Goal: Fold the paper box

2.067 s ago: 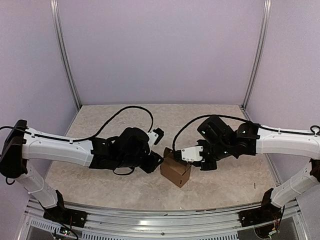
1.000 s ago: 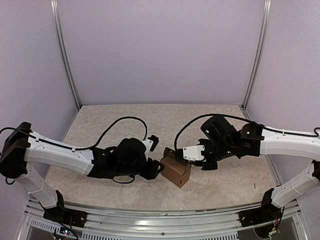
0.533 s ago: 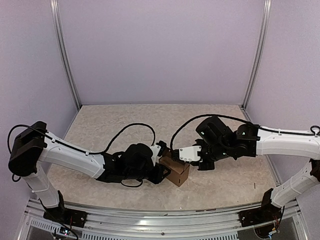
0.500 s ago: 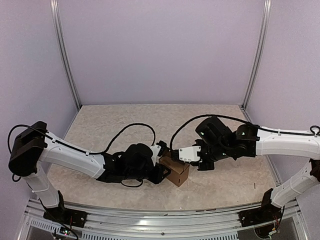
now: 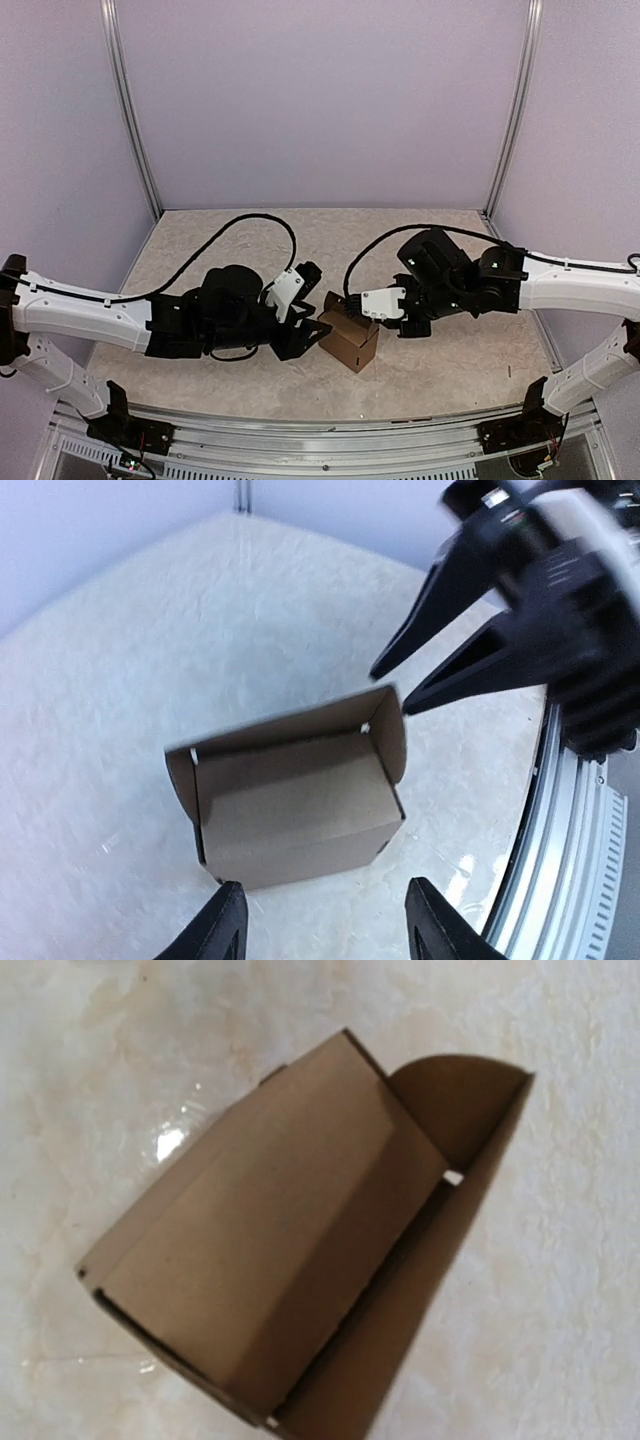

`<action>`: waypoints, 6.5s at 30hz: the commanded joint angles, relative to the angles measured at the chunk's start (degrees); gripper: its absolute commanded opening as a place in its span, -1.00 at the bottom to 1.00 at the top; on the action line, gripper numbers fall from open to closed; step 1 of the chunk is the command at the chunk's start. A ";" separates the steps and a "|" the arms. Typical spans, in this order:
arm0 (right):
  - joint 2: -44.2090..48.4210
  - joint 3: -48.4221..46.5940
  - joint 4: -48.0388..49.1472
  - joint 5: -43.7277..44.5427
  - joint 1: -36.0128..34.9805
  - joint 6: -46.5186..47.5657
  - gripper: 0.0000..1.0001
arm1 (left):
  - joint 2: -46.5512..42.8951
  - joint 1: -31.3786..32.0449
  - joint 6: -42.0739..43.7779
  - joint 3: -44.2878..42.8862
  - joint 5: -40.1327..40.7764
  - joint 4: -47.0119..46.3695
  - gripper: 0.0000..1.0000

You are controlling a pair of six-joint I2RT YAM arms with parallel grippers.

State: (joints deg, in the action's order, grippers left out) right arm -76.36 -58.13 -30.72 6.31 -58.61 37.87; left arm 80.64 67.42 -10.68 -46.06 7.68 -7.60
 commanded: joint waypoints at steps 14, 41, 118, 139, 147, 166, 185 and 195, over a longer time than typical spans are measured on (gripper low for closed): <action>5.89 4.50 2.60 -10.39 6.32 -2.07 -0.55 | 7.35 -4.24 57.49 -8.86 -7.26 -1.36 0.13; 5.36 4.55 1.87 -21.24 10.47 -5.13 -0.47 | 19.33 -3.70 66.94 -21.63 -7.87 8.22 -0.27; -5.00 7.38 9.62 -34.99 17.45 -5.45 -0.25 | 20.08 -1.57 67.56 -20.88 -6.01 9.82 -0.93; -7.43 7.13 8.42 -36.10 16.77 -4.22 -0.26 | 20.28 0.52 65.55 -15.34 -3.78 6.07 -1.00; -8.29 6.74 8.63 -36.14 16.76 -4.56 -0.26 | 20.34 0.52 66.49 -17.21 -4.11 5.43 -0.83; -7.76 7.02 8.93 -36.61 16.86 -5.41 -0.28 | 23.73 1.17 68.77 -23.23 -4.00 7.42 -0.93; -9.72 6.15 6.05 -41.45 16.86 -3.77 -0.16 | 20.63 4.83 66.97 -11.73 0.09 -0.41 -1.00; -10.35 5.55 5.08 -43.74 16.84 -3.43 -0.15 | 19.90 5.36 67.58 -8.34 2.24 -4.06 -1.00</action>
State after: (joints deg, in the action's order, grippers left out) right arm -85.69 -52.01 -24.38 -35.92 -41.17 33.71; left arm 98.98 71.57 57.06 -57.43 11.49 -16.56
